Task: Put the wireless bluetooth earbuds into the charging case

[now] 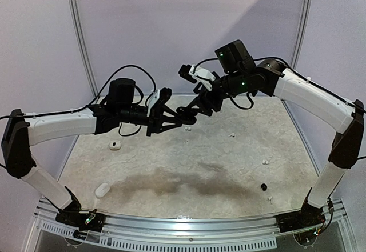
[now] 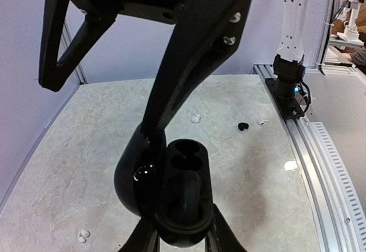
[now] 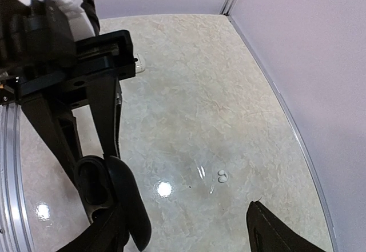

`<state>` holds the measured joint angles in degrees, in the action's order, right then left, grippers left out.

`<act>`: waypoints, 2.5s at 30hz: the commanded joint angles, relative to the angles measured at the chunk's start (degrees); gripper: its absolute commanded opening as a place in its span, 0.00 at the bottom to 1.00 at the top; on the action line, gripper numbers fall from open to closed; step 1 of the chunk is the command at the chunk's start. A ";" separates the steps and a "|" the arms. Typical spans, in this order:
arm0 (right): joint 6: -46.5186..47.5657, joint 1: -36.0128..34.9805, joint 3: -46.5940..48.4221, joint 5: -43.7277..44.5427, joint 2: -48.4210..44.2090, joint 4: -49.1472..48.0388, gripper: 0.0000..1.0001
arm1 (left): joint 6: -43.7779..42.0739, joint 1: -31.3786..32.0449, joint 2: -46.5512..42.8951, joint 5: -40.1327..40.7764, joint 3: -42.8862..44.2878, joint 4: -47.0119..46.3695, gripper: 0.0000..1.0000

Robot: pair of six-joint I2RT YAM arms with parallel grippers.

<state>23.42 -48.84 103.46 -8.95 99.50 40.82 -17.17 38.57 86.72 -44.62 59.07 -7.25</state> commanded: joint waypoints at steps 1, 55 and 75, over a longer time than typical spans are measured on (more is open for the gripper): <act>-0.81 1.46 -0.63 2.24 1.36 -1.09 0.73 | -1.56 0.63 -0.89 -3.24 -0.04 -1.19 0.00; -59.26 17.95 -55.72 7.44 -18.61 17.74 0.40 | 7.30 -1.83 -1.90 -2.56 -2.62 -3.97 0.00; -58.62 17.92 -62.24 2.90 -16.80 8.57 0.27 | 5.76 -1.74 -2.43 -1.89 -2.38 -3.31 0.00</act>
<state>-35.75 -30.98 42.52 -2.72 81.62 54.28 -10.28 37.21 85.82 -46.46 57.21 -10.83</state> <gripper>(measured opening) 0.278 0.250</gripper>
